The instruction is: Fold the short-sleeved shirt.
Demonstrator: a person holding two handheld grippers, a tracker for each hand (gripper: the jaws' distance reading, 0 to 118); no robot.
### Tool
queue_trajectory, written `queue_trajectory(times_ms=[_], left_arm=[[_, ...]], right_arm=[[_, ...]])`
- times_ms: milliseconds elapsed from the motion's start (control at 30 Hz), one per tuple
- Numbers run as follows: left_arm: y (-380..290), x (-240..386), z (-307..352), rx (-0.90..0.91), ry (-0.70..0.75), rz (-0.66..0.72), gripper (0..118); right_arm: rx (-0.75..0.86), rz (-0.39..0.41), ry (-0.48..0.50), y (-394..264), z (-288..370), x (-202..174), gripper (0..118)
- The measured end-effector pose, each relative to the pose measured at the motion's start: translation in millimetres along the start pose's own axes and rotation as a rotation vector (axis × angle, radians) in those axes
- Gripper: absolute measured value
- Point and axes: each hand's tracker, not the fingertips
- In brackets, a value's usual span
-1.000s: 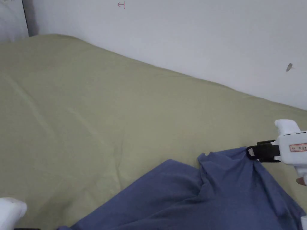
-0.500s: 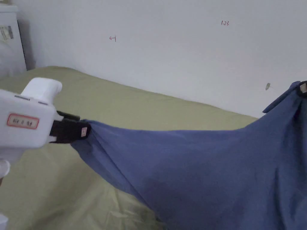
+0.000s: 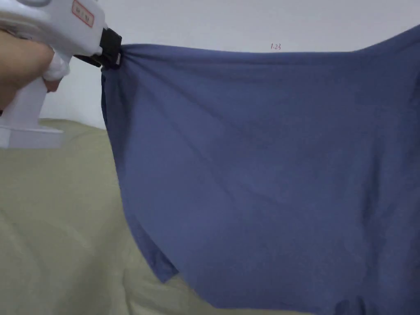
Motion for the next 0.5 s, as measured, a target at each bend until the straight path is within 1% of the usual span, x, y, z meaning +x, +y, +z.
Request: queue_trajectory(times_ms=[33,67,100,167,267,333,367,400,500], left_arm=[[13.1,1.4,-1.3,0.002,-0.001,-0.012,3],[25.1,-1.7,-4.3,0.049,0.017,-0.004,3],[35.6,-6.6,-7.1,0.064,0.018,0.005,3],[54.1,-8.2,-2.2,0.119,0.034,0.02,3],[70.9,-10.2,4.7,0.142,0.069,0.008,3],[74.0,-12.9,10.3,0.157,0.066,0.01,3],[72.4,-13.7,13.9,0.167,0.06,0.005,3],[68.8,-14.2,17.2,0.171,0.052,-0.004,3],[51.1,-11.1,27.8,0.155,0.028,-0.068,3]], right_arm=[[0.008,0.009,-0.008,10.3,-0.2,-2.0,0],[0.038,0.024,-0.031,20.1,1.1,-4.0,0],[0.038,0.015,0.004,30.9,-3.8,0.1,0],[0.09,0.013,0.004,47.1,-0.7,0.7,0],[0.094,0.009,0.035,57.6,7.9,1.4,0],[0.12,0.022,0.06,58.3,12.8,-2.0,0],[0.128,0.022,0.056,49.8,36.4,-5.9,0],[0.132,0.022,0.069,47.5,42.8,-6.6,0],[0.126,0.015,0.12,38.8,55.5,-7.2,0]])
